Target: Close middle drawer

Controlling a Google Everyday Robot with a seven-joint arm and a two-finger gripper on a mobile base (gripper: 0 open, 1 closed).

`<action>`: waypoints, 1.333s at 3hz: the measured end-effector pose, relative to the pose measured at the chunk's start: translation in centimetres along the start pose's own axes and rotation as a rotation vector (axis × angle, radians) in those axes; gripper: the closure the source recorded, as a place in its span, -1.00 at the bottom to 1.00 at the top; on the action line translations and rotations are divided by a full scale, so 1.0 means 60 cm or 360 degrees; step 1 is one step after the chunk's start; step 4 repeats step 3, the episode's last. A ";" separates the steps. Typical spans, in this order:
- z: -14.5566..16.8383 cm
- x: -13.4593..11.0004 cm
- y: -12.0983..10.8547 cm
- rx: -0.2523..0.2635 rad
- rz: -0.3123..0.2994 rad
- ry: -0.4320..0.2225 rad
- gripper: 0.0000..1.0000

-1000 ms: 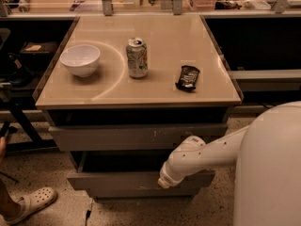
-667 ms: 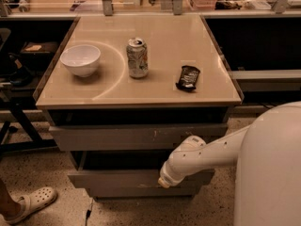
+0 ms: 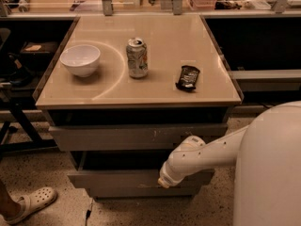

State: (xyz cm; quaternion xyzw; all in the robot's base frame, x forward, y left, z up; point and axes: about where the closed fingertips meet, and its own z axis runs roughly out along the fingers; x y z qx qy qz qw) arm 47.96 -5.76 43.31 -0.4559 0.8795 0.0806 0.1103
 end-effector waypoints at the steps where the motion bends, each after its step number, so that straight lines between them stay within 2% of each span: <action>1: 0.000 0.000 0.000 0.0000 0.0000 0.0000 -0.76; 2: 0.000 0.000 0.000 0.0000 0.0000 0.0000 -1.00; 4: 0.000 0.000 0.000 0.0000 0.0000 0.0000 -1.00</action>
Offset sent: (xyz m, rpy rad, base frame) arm 0.0000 0.0000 0.0000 0.0000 0.0000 0.0000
